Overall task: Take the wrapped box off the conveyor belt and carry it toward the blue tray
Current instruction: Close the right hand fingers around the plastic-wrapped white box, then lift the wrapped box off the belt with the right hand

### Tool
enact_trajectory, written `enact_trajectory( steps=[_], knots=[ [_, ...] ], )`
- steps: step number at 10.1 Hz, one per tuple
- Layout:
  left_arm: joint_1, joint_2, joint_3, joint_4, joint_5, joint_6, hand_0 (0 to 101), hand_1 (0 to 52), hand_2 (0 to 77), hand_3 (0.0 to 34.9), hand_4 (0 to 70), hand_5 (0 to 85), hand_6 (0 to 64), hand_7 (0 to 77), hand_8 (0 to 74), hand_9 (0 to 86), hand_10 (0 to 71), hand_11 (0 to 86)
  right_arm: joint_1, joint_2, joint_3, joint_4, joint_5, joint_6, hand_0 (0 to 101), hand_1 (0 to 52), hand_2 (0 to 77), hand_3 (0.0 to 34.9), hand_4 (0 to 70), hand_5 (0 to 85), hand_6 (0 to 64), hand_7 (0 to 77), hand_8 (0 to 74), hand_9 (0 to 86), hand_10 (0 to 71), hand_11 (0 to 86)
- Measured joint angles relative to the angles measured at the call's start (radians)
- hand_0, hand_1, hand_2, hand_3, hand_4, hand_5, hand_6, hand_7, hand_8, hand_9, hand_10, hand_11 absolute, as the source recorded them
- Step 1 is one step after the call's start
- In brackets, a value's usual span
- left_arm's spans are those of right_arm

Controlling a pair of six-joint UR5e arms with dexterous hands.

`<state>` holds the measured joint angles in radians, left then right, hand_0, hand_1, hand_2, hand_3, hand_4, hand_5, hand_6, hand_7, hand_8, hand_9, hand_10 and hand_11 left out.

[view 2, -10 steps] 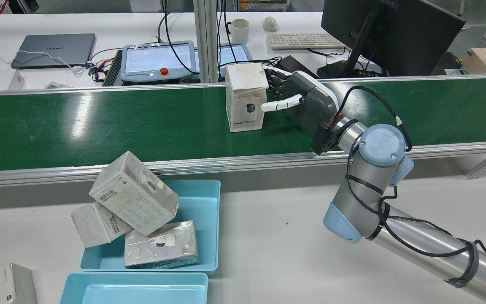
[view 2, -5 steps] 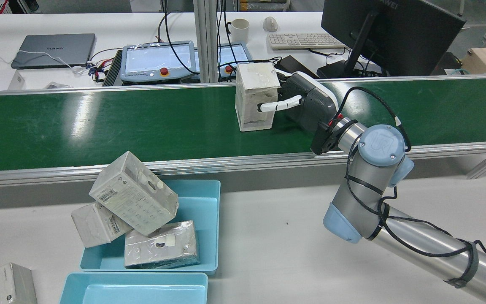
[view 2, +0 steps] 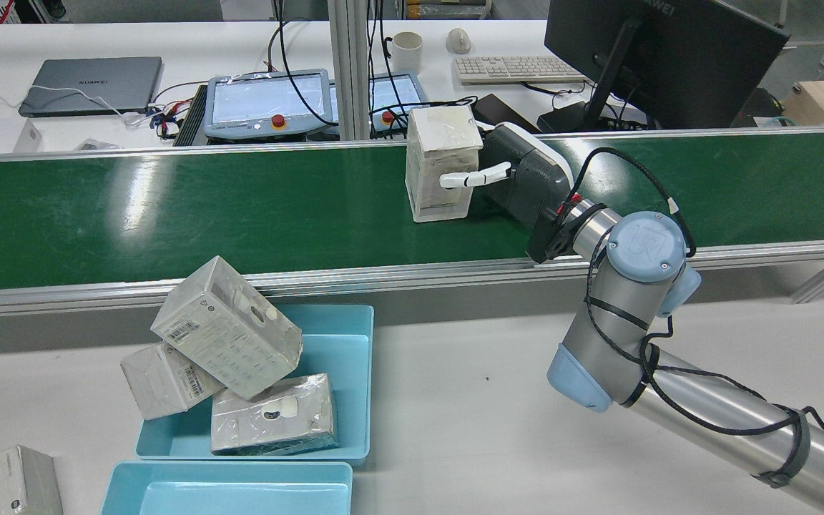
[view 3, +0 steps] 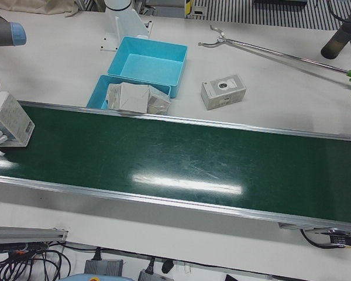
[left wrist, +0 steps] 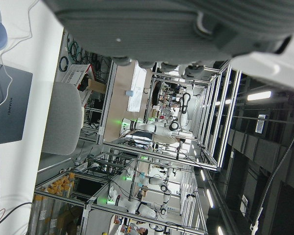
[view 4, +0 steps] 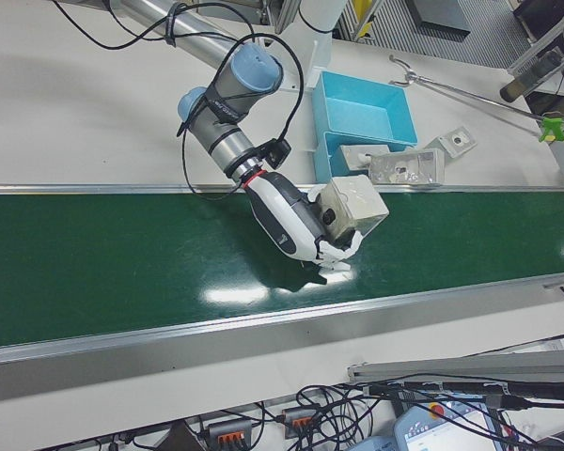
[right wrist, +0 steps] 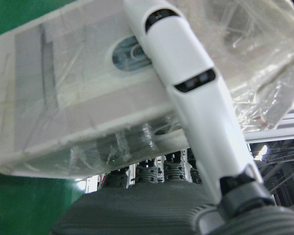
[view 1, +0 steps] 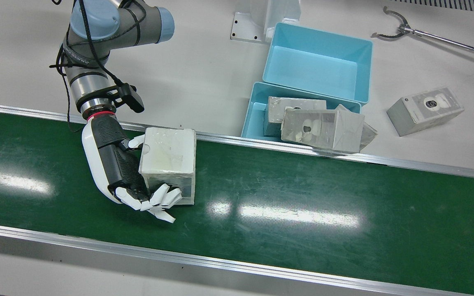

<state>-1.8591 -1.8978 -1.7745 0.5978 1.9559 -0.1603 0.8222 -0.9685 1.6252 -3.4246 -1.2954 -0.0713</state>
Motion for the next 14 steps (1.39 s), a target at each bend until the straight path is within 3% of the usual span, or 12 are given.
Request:
enact_trajectory(
  steps=[1, 2, 3, 6, 7, 8, 9, 11, 14],
  knots=[
    [0.000, 0.000, 0.000, 0.000, 0.000, 0.000, 0, 0.0, 1.1, 0.0, 0.0, 1.1, 0.5, 0.5, 0.5, 0.5, 0.5, 0.5, 0.008, 0.020, 0.011, -0.022, -0.021, 0.010, 57, 12.0, 31.1, 0.0, 25.1, 51.3, 32.2, 33.8, 36.5, 36.0, 21.8, 18.5],
    [0.000, 0.000, 0.000, 0.000, 0.000, 0.000, 0, 0.0, 1.1, 0.0, 0.0, 1.1, 0.5, 0.5, 0.5, 0.0, 0.5, 0.5, 0.013, 0.047, 0.018, -0.036, -0.051, 0.028, 53, 9.3, 31.6, 0.0, 28.4, 54.0, 35.5, 36.0, 40.4, 37.6, 28.9, 27.8],
    [0.000, 0.000, 0.000, 0.000, 0.000, 0.000, 0, 0.0, 0.5, 0.0, 0.0, 1.1, 0.5, 0.5, 0.5, 0.0, 0.5, 0.5, 0.016, 0.086, 0.021, -0.051, -0.086, 0.053, 59, 9.3, 31.6, 0.4, 33.3, 58.9, 38.2, 38.2, 43.1, 39.3, 33.8, 33.8],
    [0.000, 0.000, 0.000, 0.000, 0.000, 0.000, 0, 0.0, 1.1, 0.0, 0.0, 1.1, 0.5, 0.5, 0.5, 0.5, 0.5, 0.5, -0.032, 0.210, 0.017, -0.113, -0.151, 0.088, 59, 9.3, 31.6, 0.5, 34.4, 61.1, 42.0, 40.9, 47.5, 41.5, 37.1, 37.1],
    [0.000, 0.000, 0.000, 0.000, 0.000, 0.000, 0, 0.0, 1.1, 0.0, 0.0, 1.1, 0.5, 0.5, 0.5, 0.5, 0.5, 0.5, -0.066, 0.247, 0.005, -0.122, -0.157, 0.091, 56, 9.3, 31.6, 0.4, 39.8, 74.7, 45.8, 42.5, 54.0, 42.5, 37.6, 42.0],
    [0.000, 0.000, 0.000, 0.000, 0.000, 0.000, 0, 0.0, 1.1, 0.0, 0.0, 1.1, 0.5, 0.5, 0.5, 0.5, 0.5, 0.5, -0.101, 0.285, -0.015, -0.126, -0.160, 0.092, 56, 9.3, 31.6, 0.4, 39.8, 74.7, 45.8, 42.5, 54.0, 42.5, 37.6, 42.0],
    [0.000, 0.000, 0.000, 0.000, 0.000, 0.000, 0, 0.0, 1.1, 0.0, 0.0, 1.1, 0.5, 0.5, 0.5, 0.5, 0.5, 0.5, -0.135, 0.322, -0.037, -0.128, -0.162, 0.092, 62, 1.6, 33.3, 0.3, 36.0, 69.3, 46.9, 42.5, 55.1, 42.0, 37.6, 44.2],
    [0.000, 0.000, 0.000, 0.000, 0.000, 0.000, 0, 0.0, 0.5, 0.0, 0.0, 1.1, 0.5, 0.5, 0.5, 0.0, 0.5, 0.5, -0.185, 0.374, -0.076, -0.129, -0.164, 0.092, 62, 1.6, 33.3, 0.3, 36.5, 70.4, 46.9, 42.5, 55.1, 42.0, 37.6, 44.2],
    [0.000, 0.000, 0.000, 0.000, 0.000, 0.000, 0, 0.0, 1.1, 0.0, 0.0, 1.1, 0.5, 0.5, 0.5, 0.5, 0.0, 0.5, -0.236, 0.419, -0.133, -0.130, -0.166, 0.090, 62, 1.6, 33.3, 0.3, 37.1, 70.4, 46.9, 42.5, 55.1, 42.0, 37.6, 44.2]
  ],
)
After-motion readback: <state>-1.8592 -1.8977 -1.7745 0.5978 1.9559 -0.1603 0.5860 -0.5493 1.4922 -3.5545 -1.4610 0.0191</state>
